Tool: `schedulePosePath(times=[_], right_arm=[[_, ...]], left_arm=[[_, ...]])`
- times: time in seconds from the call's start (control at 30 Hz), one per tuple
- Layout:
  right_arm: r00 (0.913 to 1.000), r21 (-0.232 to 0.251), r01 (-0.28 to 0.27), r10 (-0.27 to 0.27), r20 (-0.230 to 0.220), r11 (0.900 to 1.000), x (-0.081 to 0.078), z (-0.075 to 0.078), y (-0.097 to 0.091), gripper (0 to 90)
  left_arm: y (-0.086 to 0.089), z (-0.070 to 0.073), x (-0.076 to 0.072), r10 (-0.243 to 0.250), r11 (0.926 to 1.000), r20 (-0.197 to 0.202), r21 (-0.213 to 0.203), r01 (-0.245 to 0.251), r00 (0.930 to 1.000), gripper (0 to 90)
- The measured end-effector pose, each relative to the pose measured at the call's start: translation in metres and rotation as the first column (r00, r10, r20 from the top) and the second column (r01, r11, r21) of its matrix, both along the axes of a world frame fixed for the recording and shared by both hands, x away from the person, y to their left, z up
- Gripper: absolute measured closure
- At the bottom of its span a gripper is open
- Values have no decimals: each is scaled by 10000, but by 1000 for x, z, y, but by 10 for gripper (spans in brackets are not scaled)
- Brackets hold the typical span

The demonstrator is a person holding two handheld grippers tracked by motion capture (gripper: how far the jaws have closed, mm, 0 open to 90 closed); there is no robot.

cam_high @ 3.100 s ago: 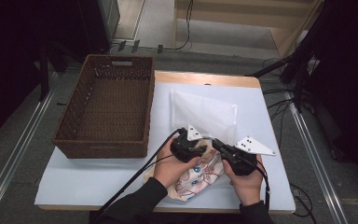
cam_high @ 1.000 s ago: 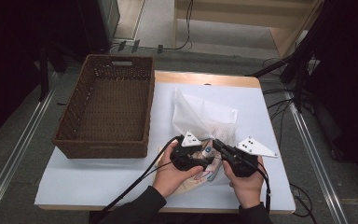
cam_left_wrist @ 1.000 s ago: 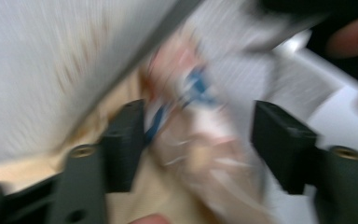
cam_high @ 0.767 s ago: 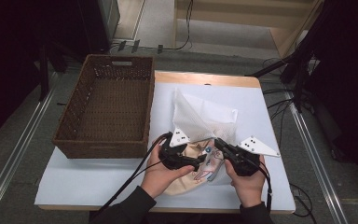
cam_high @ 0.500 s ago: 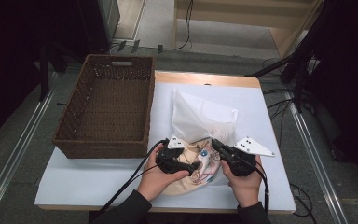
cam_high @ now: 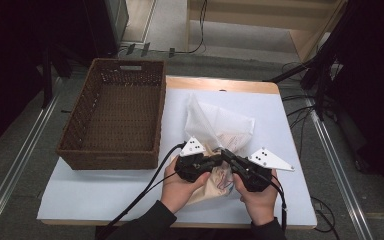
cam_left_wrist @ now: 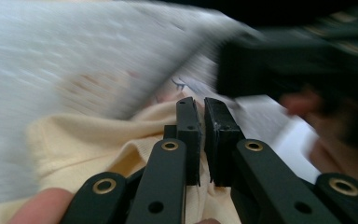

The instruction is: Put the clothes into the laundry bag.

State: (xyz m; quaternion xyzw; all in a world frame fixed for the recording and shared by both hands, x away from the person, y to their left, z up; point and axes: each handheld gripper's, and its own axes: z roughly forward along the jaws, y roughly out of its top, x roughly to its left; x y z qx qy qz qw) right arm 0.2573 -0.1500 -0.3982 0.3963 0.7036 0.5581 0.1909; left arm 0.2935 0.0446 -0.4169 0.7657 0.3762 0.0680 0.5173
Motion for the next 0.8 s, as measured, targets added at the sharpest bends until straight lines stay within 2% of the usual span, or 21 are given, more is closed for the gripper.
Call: schedulePosePath(times=[0.03,0.07,0.1,0.13,0.2,0.23,0.27,0.33,0.4,0.43,0.5,0.53,0.57,0.6,0.67,0.7,0.73,0.77,0.8], right_arm=[[10000,-66,27,-27,-14,10000,0,0,0,900],[10000,-122,55,-56,-62,9999,0,-2,1,900],[9999,-142,77,-80,-150,9999,1,-4,0,900],[9996,-83,96,-98,-252,9999,2,-7,-1,900],[9995,-142,140,-144,-289,9998,4,-10,-3,900],[9994,-172,200,-205,-275,9997,4,-10,-5,900],[9993,-136,254,-258,-277,9996,4,-9,-7,900],[9990,-37,356,-357,-261,9994,5,-9,-11,900],[9987,7,404,-404,-308,9992,6,-8,-14,900],[9986,36,407,-406,-343,9992,6,-8,-15,899],[9983,118,394,-389,-440,9992,7,-10,-15,898],[9983,118,394,-389,-440,9992,7,-10,-15,898],[9982,90,336,-331,-508,9994,8,-11,-12,898],[9981,56,328,-325,-529,9994,8,-12,-11,898],[9979,-36,274,-276,-579,9996,8,-14,-8,898],[9979,-36,274,-276,-579,9996,8,-14,-8,898],[9979,-110,214,-220,-610,9997,7,-16,-4,898],[9979,-159,153,-163,-626,9998,7,-17,-3,897],[9977,-161,132,-142,-662,9998,7,-17,-2,898]], left_arm=[[-4,-7,5,18,9994,-293,349,-7,9996,847],[-8,-18,13,-318,9976,-1078,573,382,9937,807],[-10,-28,18,-628,9959,-2057,514,749,9766,732],[-10,-32,18,-711,9963,-2296,315,804,9707,666],[-6,-25,9,-677,9972,-1492,222,718,9865,544],[-3,-18,5,-651,9975,-1085,208,677,9920,459],[1,-11,1,-547,9980,-620,298,566,9966,378],[11,1,-6,-213,9983,146,537,205,9997,284],[23,5,-10,117,9976,123,677,-125,9999,206],[26,3,-12,245,9942,76,1048,-251,9997,167],[29,-8,-16,440,9795,-6,1966,-430,9990,134],[29,-8,-16,440,9795,-6,1966,-430,9990,130],[34,-23,-18,790,9649,-182,2527,-719,9967,128],[36,-34,-15,980,9622,-667,2611,-774,9930,130],[37,-46,-12,1041,9588,-1190,2757,-679,9874,134],[37,-46,-12,1041,9588,-1190,2757,-679,9874,145],[34,-49,-14,1206,9457,-894,3131,-870,9887,211],[32,-48,-15,1206,9413,-871,3264,-860,9889,286],[33,-46,-15,1044,9422,-877,3275,-703,9907,356]])
